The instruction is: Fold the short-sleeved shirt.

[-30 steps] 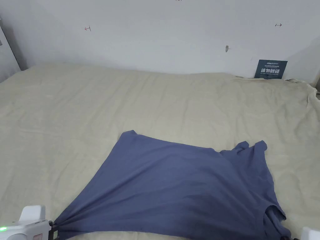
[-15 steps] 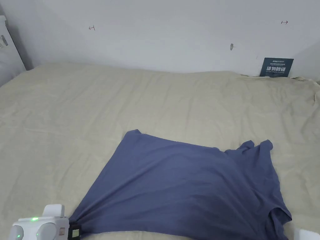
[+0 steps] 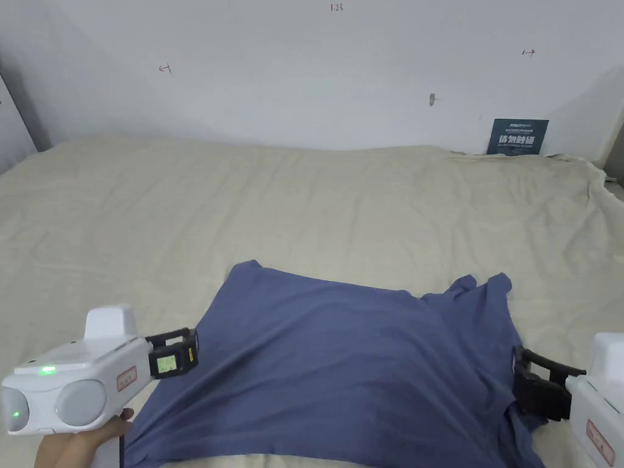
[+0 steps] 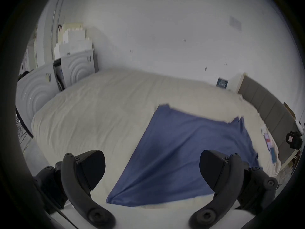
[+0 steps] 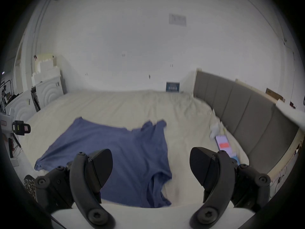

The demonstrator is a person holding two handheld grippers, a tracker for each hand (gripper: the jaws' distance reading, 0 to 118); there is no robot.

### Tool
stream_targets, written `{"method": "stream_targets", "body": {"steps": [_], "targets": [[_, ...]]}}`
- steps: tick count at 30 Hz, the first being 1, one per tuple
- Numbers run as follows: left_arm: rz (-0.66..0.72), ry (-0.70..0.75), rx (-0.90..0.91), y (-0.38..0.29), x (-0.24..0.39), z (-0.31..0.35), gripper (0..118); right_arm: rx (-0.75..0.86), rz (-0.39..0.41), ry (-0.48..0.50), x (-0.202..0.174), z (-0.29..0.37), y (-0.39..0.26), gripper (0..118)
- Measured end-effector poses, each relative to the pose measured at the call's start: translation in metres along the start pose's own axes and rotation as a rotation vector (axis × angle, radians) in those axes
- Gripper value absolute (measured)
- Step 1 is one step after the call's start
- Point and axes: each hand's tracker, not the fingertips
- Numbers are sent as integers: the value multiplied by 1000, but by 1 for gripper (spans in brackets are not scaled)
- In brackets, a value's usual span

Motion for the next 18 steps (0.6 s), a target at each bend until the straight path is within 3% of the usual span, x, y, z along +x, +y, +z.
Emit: {"method": "stream_targets", "body": {"steps": [2, 4, 5, 8, 9, 10, 11, 18], "targets": [[-23, 10, 83, 9, 12, 6, 116, 49, 16, -18, -3, 4, 7, 93], [-45, 19, 153, 12, 22, 8, 107, 79, 27, -31, -5, 6, 11, 71], [-51, 3, 187, 13, 27, 10, 96, 88, 31, -39, -5, 6, 12, 57], [-57, 3, 231, 12, 40, 8, 34, 129, 31, -61, -8, 5, 11, 10], [-53, 10, 234, 13, 43, 7, 15, 140, 27, -65, -8, 4, 10, 4], [-47, 5, 240, 12, 44, 5, 5, 149, 24, -70, -4, -1, 7, 1], [-43, -1, 244, 11, 45, 2, 0, 152, 21, -67, -2, -3, 7, 0], [-79, -34, 168, 12, 54, -26, 0, 149, 0, -49, 3, -16, 7, 0]]}}
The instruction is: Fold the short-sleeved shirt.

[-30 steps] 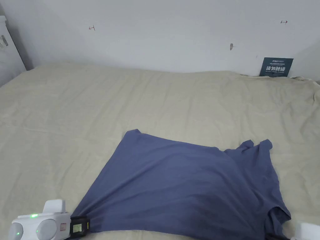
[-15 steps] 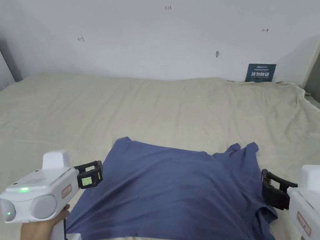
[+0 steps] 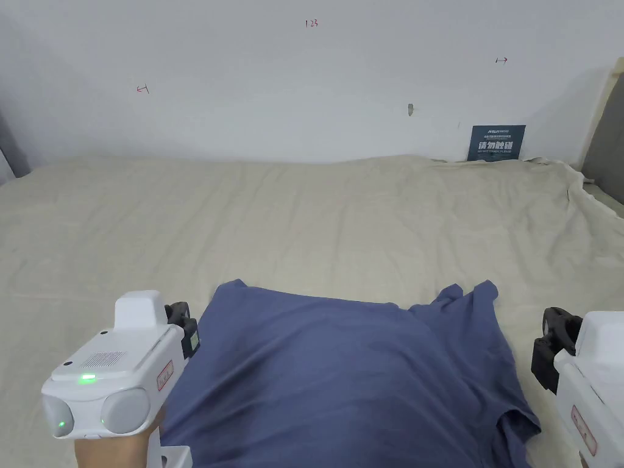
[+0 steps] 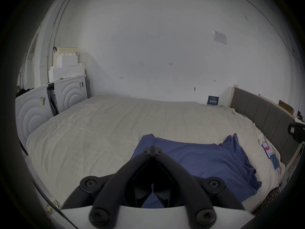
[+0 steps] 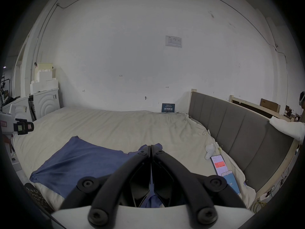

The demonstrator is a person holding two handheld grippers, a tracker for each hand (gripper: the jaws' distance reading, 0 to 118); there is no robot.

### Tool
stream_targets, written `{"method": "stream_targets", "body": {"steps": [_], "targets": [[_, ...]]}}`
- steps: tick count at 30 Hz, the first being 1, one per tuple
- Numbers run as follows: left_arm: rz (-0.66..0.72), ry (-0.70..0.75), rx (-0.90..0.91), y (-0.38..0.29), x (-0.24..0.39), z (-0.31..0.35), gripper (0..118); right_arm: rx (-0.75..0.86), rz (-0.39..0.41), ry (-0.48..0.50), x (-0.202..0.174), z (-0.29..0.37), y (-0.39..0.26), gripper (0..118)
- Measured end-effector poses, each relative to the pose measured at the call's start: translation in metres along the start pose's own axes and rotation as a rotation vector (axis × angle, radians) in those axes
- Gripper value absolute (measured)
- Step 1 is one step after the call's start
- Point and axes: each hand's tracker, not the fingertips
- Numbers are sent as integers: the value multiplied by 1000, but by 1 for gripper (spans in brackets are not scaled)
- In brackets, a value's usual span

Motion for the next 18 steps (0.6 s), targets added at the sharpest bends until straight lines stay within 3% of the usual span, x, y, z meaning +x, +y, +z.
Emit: {"method": "stream_targets", "body": {"steps": [7, 15, 17, 18], "targets": [[-37, -53, -117, 23, 0, -65, 0, -10, 4, 1, 7, -27, 3, 0], [-76, -89, -378, 56, -1, -202, 1, -63, 16, -18, 11, -83, -3, 0], [-49, -92, -444, 58, -3, -240, 11, -80, 21, -27, 11, -100, -7, 0], [-38, -83, -445, 56, -7, -259, 25, -84, 21, -31, 11, -107, -8, 0]]}}
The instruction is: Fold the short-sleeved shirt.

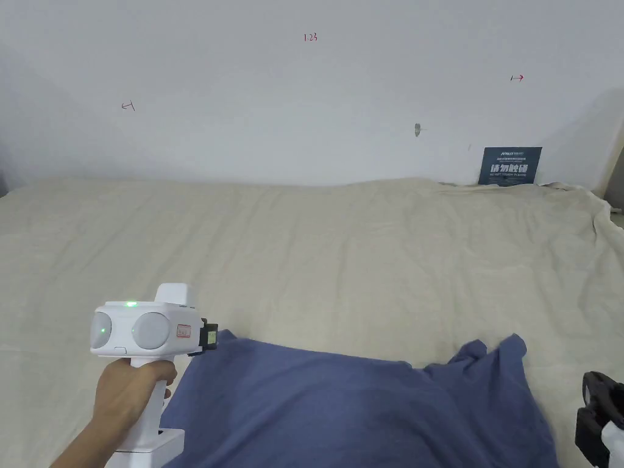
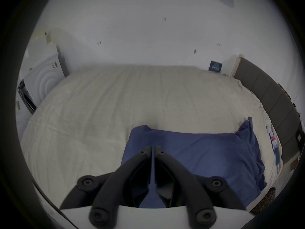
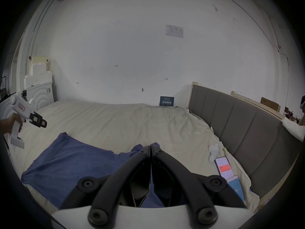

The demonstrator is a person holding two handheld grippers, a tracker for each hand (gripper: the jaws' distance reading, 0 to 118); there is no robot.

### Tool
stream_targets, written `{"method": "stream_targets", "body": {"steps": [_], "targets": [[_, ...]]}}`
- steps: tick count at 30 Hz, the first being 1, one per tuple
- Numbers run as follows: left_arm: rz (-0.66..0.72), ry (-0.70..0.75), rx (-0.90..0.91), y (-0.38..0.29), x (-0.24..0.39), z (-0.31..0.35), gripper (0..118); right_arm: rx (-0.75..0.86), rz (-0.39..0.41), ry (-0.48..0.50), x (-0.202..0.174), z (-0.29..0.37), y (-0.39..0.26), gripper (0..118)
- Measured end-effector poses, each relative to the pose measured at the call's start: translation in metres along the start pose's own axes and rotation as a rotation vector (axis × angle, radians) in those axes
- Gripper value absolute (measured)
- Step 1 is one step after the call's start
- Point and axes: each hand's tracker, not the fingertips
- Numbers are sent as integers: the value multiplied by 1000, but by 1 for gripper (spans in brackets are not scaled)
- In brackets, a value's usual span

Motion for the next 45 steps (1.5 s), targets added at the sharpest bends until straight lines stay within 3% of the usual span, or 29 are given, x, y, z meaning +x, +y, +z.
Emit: {"method": "stream_targets", "body": {"steps": [3, 4, 10, 12, 13, 15, 17, 19, 20, 21, 22, 24, 30, 31, 32, 33, 34, 35, 36, 39, 42, 43, 45], "targets": [[23, 11, -92, 18, -10, -48, 90, -23, -5, -10, 1, -22, -5, 0], [28, 24, -126, 21, -1, -46, 97, -31, -4, -15, 2, -29, -7, 0], [-21, 79, -153, 37, -17, -130, 98, -84, 4, -34, 1, -62, -20, 0], [-23, 105, -185, 32, -13, -142, 94, -100, 6, -37, 0, -70, -25, 0], [-25, 118, -207, 29, -13, -150, 86, -107, 7, -38, 0, -73, -27, 0], [-7, 128, -255, 20, -12, -164, 57, -126, 6, -36, -1, -78, -32, 0], [25, 58, -251, 8, -5, -156, 55, -146, -4, -27, 0, -83, -37, 0], [26, 93, -226, 10, 0, -148, 48, -170, -5, -18, 0, -87, -40, 0], [15, 75, -218, 11, -7, -153, 36, -183, -9, -12, 2, -89, -41, 0], [-4, 71, -215, 12, -3, -151, 12, -195, -23, -3, 3, -92, -41, 0], [-30, 77, -214, 12, 2, -148, 1, -210, -44, 9, 5, -94, -41, 0], [-85, 78, -202, 10, 11, -134, 0, -231, -64, 20, 8, -102, -38, 0], [-39, -14, -48, 17, 13, -73, 0, -317, -96, 79, 21, -141, -14, 3], [-45, -29, -46, 18, 13, -61, 0, -349, -95, 81, 23, -150, -10, 12], [-57, -36, -35, 20, 5, -59, 0, -373, -83, 76, 24, -160, -7, 31], [-69, -40, -23, 21, 5, -50, 0, -389, -95, 88, 26, -169, -6, 63], [-79, -44, -17, 21, 5, -41, 0, -413, -107, 85, 25, -178, -5, 83], [-85, -46, -10, 22, 4, -33, 0, -448, -102, 81, 24, -188, -5, 96], [-90, -50, -5, 22, 2, -28, 0, -476, -100, 83, 24, -196, -7, 100], [-107, -48, 6, 23, -1, -16, 0, -543, -26, 96, 17, -219, -17, 100], [-107, -41, 10, 21, -2, -9, 0, -639, -37, 85, 13, -241, -36, 94], [-107, -40, 10, 21, -4, -8, 0, -671, -56, 91, 12, -247, -42, 84], [-109, -37, 9, 19, -4, -8, 0, -701, -64, 82, 9, -257, -53, 54]]}}
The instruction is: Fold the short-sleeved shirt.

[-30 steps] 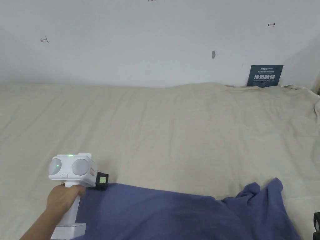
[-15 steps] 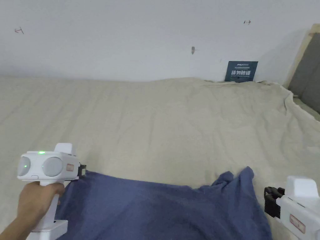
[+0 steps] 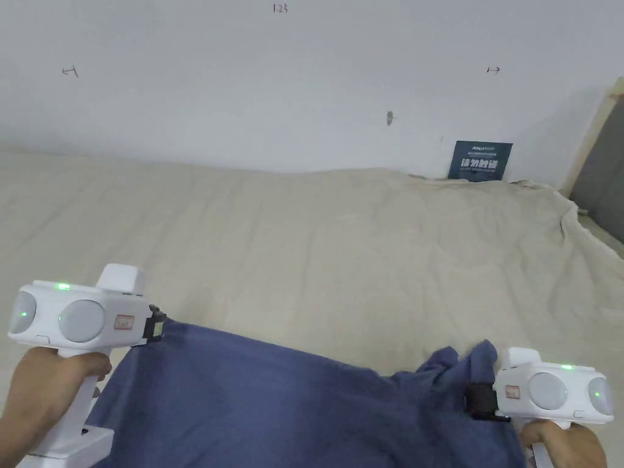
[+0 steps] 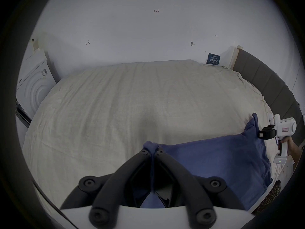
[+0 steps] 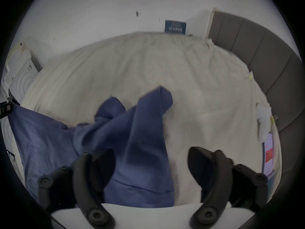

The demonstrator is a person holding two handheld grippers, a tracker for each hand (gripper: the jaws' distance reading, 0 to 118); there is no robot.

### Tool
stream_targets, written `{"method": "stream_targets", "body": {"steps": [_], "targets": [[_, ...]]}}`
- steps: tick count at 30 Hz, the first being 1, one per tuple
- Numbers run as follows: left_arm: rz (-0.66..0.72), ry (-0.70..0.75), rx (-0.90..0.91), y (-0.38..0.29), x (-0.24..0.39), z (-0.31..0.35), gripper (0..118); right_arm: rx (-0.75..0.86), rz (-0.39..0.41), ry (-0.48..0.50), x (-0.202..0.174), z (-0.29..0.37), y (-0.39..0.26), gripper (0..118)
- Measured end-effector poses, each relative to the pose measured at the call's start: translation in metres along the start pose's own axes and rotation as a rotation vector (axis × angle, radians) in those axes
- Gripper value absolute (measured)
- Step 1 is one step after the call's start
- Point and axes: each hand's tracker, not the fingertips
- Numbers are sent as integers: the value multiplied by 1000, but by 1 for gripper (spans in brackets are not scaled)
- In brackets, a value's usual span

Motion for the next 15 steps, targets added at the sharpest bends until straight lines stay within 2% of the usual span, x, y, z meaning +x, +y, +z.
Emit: {"method": "stream_targets", "body": {"steps": [2, 4, 5, 6, 7, 10, 13, 15], "targets": [[4, 0, -2, -2, -3, 0, 0, -44, 26, -20, -9, -2, -9, 52], [10, -1, -5, -6, 2, 4, 0, 5, 32, -35, -16, 4, -13, 50], [10, 0, -9, -8, 1, 4, 0, 0, 25, -22, -21, 16, -15, 44], [11, 3, -10, -9, 1, 3, 0, 3, 23, -18, -23, 22, -16, 17], [14, 5, -10, -11, 3, 4, 0, 9, 32, -2, -25, 26, -17, 1], [35, 13, -8, -16, 1, 7, 0, 48, 75, -10, -31, 50, -21, 1], [61, 17, 6, -21, 2, 20, 0, 156, 34, 41, -23, 82, -22, 1], [70, 33, 24, -20, -2, 26, 0, 214, 40, 74, -23, 112, -21, 1]]}}
